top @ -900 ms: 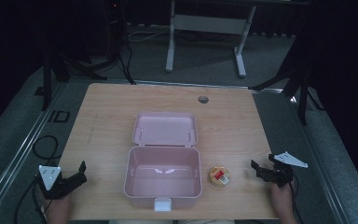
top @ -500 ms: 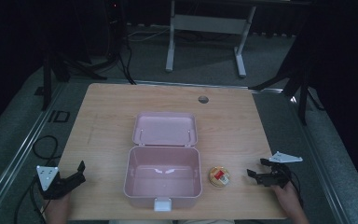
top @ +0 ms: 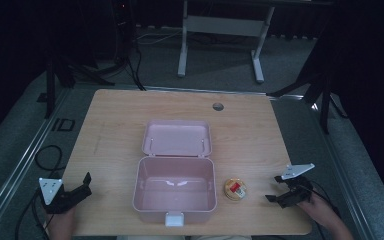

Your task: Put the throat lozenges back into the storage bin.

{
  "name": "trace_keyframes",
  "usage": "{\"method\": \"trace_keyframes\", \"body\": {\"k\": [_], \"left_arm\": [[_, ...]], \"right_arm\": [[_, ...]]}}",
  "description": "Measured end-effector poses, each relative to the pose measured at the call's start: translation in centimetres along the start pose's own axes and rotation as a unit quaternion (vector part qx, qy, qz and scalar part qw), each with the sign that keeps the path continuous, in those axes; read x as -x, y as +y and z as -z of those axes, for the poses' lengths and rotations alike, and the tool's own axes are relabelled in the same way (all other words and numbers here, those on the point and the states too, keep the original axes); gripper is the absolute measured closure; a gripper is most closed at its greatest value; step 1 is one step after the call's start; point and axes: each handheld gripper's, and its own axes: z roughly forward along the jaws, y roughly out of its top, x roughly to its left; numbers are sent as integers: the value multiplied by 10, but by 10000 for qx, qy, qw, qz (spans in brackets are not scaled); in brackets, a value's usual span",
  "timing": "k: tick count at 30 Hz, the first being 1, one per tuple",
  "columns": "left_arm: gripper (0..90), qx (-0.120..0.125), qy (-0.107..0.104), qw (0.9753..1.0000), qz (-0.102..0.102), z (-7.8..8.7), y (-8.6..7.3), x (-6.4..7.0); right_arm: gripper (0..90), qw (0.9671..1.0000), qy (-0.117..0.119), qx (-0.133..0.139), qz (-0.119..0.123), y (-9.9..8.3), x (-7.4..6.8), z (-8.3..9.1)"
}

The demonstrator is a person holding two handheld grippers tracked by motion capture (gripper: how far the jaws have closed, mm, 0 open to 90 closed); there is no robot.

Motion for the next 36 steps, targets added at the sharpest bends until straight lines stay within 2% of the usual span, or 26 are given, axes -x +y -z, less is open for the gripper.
{"method": "trace_keyframes", "body": {"k": [2,3,5,6,7,8,9,10,11,12,13,14,15,16,17,18,19,20,21,22,23,26,29,32,36], "left_arm": [[19,-5,-19,10000,-2,0,0,0],[19,-10,-24,10000,-1,0,0,0],[19,-15,-34,10000,1,0,0,0],[19,-7,-26,10000,-2,0,0,0],[19,-7,-26,10000,-2,0,0,0],[19,-7,-26,10000,-2,0,0,0],[19,-7,-22,10000,-16,0,0,0],[19,-7,-22,10000,-16,0,0,0],[19,-11,-33,10000,-19,0,0,0],[19,-7,-31,10000,-20,0,0,0],[19,-2,-28,10000,-17,0,0,0],[19,0,-30,10000,-15,0,0,0],[19,0,-30,10000,-15,0,0,0],[19,6,-27,10000,-17,0,0,0],[19,4,-29,10000,-22,0,0,1],[19,4,-28,10000,-25,0,0,1],[19,4,-29,10000,-24,0,0,1],[19,3,-35,10000,-22,0,0,0],[19,-3,-48,10000,-14,0,0,0],[19,-3,-61,10000,-10,0,0,0],[19,-4,-70,10000,-9,0,0,0],[19,0,-67,10000,-14,0,0,0],[19,-7,-78,10000,-45,0,0,1],[19,-2,-76,10000,-44,0,0,1],[19,-3,-82,10000,-49,0,0,1]], "right_arm": [[134,9999,30,-99,52,2,-1,1],[134,9989,116,-417,169,8,-4,2],[136,9973,136,-657,300,12,-6,3],[135,9952,212,-901,330,15,-8,3],[135,9952,212,-901,330,15,-8,3],[135,9937,231,-1030,377,17,-10,3],[134,9881,267,-1417,545,22,-13,3],[134,9866,296,-1506,560,24,-14,3],[134,9866,296,-1506,560,24,-14,3],[135,9816,371,-1751,664,29,-17,4],[135,9816,371,-1751,664,29,-17,4],[135,9773,481,-1943,700,34,-19,4],[135,9773,481,-1943,700,34,-19,4],[135,9700,538,-2221,825,40,-22,3],[135,9700,538,-2221,825,40,-22,3],[135,9626,583,-2497,873,45,-23,0],[135,9626,583,-2497,873,45,-23,0],[136,9583,569,-2636,947,46,-24,-1],[136,9484,521,-2959,1011,50,-26,-5],[136,9441,507,-3077,1072,51,-26,-6],[136,9441,507,-3077,1072,51,-26,-6],[135,9337,428,-3344,1204,58,-29,-9],[135,9330,346,-3345,1282,63,-29,-11],[135,9328,372,-3351,1270,68,-29,-13],[138,9312,368,-3355,1377,77,-31,-20]]}}
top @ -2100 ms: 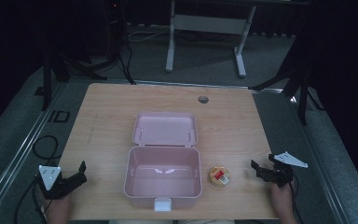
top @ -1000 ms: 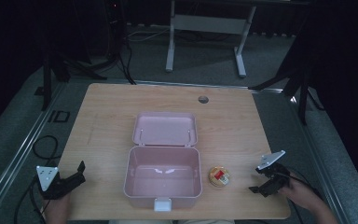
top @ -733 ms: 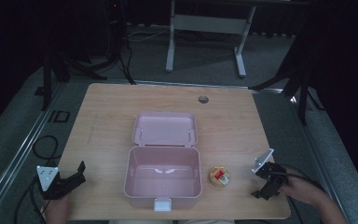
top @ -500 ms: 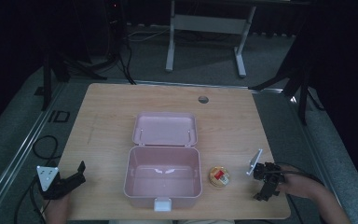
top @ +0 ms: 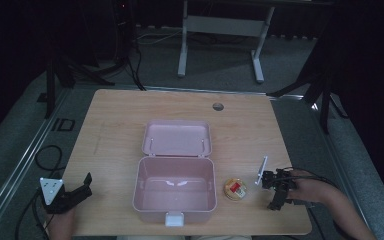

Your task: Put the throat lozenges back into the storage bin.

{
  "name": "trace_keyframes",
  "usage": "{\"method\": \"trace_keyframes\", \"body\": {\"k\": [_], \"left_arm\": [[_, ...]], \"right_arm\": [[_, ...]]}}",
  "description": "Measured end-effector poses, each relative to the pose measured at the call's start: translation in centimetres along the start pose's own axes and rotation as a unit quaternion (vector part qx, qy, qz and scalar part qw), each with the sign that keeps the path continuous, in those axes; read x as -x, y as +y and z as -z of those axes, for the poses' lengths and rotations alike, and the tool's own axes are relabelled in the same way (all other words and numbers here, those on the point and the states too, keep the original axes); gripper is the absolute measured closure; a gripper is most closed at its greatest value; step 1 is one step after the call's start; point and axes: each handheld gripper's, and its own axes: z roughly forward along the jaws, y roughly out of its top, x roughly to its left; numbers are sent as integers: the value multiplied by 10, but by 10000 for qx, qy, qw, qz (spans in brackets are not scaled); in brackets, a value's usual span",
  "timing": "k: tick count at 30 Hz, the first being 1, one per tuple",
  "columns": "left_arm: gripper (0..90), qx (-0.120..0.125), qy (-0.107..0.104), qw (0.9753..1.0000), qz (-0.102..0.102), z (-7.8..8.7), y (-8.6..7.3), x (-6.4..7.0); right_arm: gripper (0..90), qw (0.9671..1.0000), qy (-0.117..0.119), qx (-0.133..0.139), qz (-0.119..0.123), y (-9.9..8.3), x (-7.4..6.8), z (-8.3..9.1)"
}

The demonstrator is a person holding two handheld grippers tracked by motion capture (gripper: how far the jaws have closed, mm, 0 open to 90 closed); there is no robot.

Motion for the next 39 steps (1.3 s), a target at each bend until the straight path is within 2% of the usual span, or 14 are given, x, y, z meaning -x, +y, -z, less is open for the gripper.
{"method": "trace_keyframes", "body": {"k": [4,13,20,22,25,34,36,39], "left_arm": [[19,1,-11,10000,-10,0,0,0],[19,8,-20,10000,-11,0,0,0],[19,7,-33,10000,-10,0,0,0],[19,3,-39,10000,-11,0,0,0],[19,8,-53,10000,-4,0,0,0],[19,11,-85,10000,6,0,0,-1],[19,-5,-90,10000,8,0,0,-1],[19,-2,-93,10000,9,0,0,-1]], "right_arm": [[138,10000,6,-1,58,7,0,1],[143,9994,-15,-35,346,30,-7,1],[143,9984,-24,62,564,55,-13,3],[143,9977,-129,32,666,66,-15,2],[146,9969,-129,34,771,76,-15,1],[146,9961,-158,46,868,99,-11,-4],[146,9952,-181,14,963,106,-12,-7],[191,9946,-186,-30,1016,112,-14,-10]]}}
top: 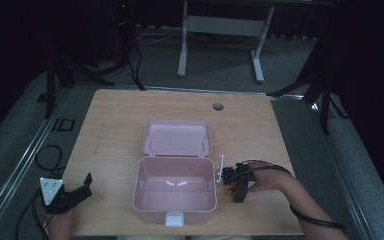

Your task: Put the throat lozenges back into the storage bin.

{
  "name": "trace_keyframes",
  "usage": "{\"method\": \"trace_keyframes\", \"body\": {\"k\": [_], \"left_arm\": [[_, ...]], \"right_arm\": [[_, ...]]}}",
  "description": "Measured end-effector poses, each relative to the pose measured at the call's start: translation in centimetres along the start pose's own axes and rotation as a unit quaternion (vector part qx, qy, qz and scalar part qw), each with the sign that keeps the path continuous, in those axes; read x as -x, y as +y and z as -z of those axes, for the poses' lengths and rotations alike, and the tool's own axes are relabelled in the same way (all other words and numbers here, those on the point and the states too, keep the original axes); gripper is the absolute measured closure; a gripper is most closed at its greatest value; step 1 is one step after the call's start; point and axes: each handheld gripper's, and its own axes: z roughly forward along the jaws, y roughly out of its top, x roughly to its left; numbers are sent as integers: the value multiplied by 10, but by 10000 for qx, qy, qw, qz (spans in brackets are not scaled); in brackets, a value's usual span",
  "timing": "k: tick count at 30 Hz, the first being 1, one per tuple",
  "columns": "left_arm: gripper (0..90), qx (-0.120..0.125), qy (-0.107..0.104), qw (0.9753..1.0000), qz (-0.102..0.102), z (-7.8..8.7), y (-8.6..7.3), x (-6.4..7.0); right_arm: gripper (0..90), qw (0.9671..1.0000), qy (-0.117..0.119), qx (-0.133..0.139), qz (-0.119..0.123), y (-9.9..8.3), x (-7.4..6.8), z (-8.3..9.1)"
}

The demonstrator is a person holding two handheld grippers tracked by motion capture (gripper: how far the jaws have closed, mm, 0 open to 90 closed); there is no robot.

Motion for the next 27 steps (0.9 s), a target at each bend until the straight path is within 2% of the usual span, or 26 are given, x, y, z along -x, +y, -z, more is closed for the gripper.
{"method": "trace_keyframes", "body": {"k": [6,7,10,11,15,18,19,20,21,23,25,26,27], "left_arm": [[19,1,-11,10000,-6,0,0,0],[19,0,-11,10000,-3,0,0,0],[19,-5,-16,10000,0,0,0,0],[20,-8,-17,10000,0,0,0,0],[19,-21,-23,10000,-4,0,0,0],[19,-16,-26,10000,2,0,0,0],[19,-14,-24,10000,2,0,0,0],[19,-13,-27,10000,1,0,0,0],[19,-14,-29,10000,0,0,0,0],[19,-21,-34,10000,3,0,0,0],[19,-25,-35,10000,10,0,0,0],[19,-25,-38,10000,8,0,0,0],[19,-22,-36,10000,10,0,0,0]], "right_arm": [[196,9999,-64,-49,70,3,-1,1],[197,10000,-6,-87,-44,1,-1,6],[197,10000,11,-45,-34,-2,0,10],[198,9998,115,-41,-134,-4,0,14],[198,9995,159,-45,-275,-9,1,28],[198,9992,15,30,-387,-12,1,40],[198,9991,-33,86,-406,-14,0,49],[198,9991,-33,86,-406,-14,0,49],[198,9990,41,77,-429,-15,-1,56],[198,9990,49,70,-433,-16,-2,59],[198,9993,24,85,-368,-17,-5,67],[198,9992,48,90,-376,-16,-9,76],[198,9992,48,90,-376,-16,-9,76]]}}
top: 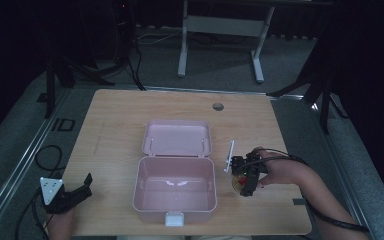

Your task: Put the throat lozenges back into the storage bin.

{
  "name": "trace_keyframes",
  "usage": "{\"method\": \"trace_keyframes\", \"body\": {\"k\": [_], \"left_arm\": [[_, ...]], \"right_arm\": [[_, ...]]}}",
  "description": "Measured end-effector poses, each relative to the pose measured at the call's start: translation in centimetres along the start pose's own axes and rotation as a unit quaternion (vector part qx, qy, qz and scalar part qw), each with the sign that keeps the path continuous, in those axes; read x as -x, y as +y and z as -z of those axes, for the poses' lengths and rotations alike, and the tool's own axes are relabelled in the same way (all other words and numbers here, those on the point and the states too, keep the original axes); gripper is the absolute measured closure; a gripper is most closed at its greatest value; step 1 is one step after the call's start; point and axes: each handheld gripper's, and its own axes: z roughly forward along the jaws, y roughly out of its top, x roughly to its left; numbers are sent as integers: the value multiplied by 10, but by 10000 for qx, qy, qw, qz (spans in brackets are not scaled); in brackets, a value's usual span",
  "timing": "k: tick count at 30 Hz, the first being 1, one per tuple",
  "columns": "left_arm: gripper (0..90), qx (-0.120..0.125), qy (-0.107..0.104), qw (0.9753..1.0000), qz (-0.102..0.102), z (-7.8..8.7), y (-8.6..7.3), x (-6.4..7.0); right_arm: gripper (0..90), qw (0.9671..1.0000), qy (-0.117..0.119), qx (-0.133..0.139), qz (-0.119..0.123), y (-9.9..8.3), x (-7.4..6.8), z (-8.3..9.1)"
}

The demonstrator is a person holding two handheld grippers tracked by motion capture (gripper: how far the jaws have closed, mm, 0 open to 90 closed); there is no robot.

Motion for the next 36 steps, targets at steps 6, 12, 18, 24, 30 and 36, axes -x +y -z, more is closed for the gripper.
{"method": "trace_keyframes", "body": {"k": [6,12,18,24,30,36], "left_arm": [[19,5,2,10000,-1,0,0,0],[19,1,2,10000,-6,0,0,0],[19,1,-1,10000,3,0,0,0],[19,4,1,10000,-8,0,0,0],[19,3,-16,10000,-2,0,0,0],[19,10,-28,10000,11,0,0,-1]], "right_arm": [[198,10000,-38,0,5,2,-9,24],[198,10000,-76,2,33,8,-17,45],[199,9998,-105,91,166,24,-27,65],[198,9993,-14,265,267,43,-37,75],[198,9981,-12,334,519,67,-47,80],[199,9964,55,297,793,92,-57,78]]}}
